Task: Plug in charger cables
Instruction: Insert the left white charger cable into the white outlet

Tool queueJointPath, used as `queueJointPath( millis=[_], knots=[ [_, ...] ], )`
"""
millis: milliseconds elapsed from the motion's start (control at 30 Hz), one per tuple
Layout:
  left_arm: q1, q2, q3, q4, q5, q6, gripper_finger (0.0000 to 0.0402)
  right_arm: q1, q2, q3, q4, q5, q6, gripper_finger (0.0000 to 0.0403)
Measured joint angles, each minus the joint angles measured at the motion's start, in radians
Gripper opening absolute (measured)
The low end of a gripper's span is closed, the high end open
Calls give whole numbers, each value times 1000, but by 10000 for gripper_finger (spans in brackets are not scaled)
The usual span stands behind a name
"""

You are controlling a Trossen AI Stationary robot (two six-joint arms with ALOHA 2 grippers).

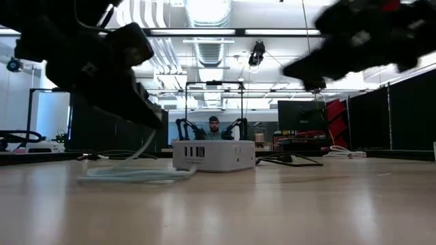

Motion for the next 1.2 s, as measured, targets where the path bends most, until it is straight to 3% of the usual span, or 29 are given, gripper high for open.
queueJointPath(
  millis=[200,400,1000,1200],
  knots=[
    [-1,15,0,13,-21,-6,21,8,187,162,-124,9,0,0],
    [2,69,0,82,-36,5,21,27,331,289,-117,-4,20,0],
    [6,196,30,196,-35,117,21,60,543,525,-113,-1,38,0],
    [4,189,27,208,-36,129,21,60,599,622,-217,18,-2,0]
  ],
)
